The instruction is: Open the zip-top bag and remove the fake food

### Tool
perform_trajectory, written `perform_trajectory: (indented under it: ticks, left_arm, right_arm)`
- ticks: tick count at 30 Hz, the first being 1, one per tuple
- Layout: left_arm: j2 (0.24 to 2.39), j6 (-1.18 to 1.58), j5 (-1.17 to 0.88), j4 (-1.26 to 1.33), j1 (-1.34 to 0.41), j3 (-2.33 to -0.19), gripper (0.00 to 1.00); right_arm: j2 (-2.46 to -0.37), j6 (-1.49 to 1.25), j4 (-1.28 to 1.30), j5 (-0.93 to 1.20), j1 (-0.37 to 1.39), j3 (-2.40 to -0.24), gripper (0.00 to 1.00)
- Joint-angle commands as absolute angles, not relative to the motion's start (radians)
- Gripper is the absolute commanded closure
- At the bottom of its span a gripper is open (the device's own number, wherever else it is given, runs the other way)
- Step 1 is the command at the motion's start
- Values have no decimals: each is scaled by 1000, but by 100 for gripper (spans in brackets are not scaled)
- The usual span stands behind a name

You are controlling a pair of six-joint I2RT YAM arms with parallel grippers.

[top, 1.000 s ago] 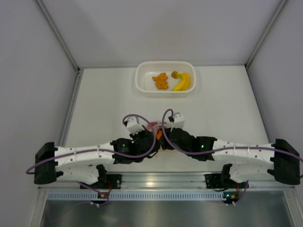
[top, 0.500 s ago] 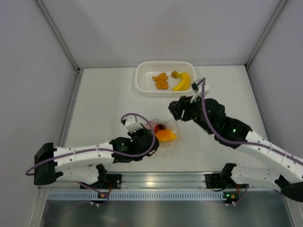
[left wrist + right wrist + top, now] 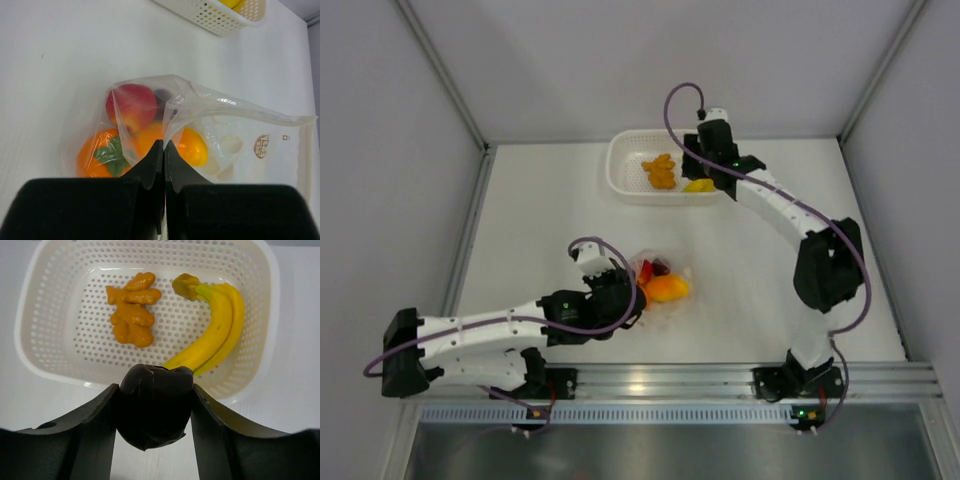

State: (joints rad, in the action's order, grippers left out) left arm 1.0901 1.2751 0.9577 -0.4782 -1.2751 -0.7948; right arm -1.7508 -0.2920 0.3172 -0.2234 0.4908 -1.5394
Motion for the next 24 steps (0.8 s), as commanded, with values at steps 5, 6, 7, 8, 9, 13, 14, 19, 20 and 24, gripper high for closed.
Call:
perform_trajectory:
  ticks: [5, 6, 7, 8, 9, 13, 14, 19, 20, 24]
  left_arm:
    - [1019, 1227, 982, -457, -1272, -813, 100]
    - [1014, 1226, 985, -459, -1270, -813, 100]
    - [1005, 1224, 986, -457, -1272, -805, 100]
    - [991, 1223, 991, -459, -1272, -801, 100]
    - [968, 1218, 999, -459, -1272, -789, 100]
    - [945, 1210, 1005, -459, -1272, -773, 100]
    - [942, 1207, 1005, -459, -1272, -773, 100]
    - [942, 1213, 1005, -457, -1272, -773, 100]
    - [943, 1218, 1005, -457, -1272, -772, 100]
    - [956, 1221, 1012, -459, -1272, -787, 100]
  right_arm:
    - [-2148, -209, 365, -258, 471, -1937, 45]
    - [-2178, -203, 379, -262, 469, -1995, 44]
    - [-2201, -190, 377, -264, 469, -2012, 42]
    - [-2235, -184, 371, -264, 469, -2023, 40]
    - [-2253, -176, 358, -265, 469, -2045, 19]
    - [-2218, -170, 331, -264, 468, -2029, 1]
    - [-2208, -166, 327, -262, 469, -2025, 1]
    - [-2091, -147, 313, -259, 469, -1942, 0]
    - [-2029, -152, 280, -250, 469, -1912, 1]
    - [-1898, -167, 281, -96, 459, -1780, 1]
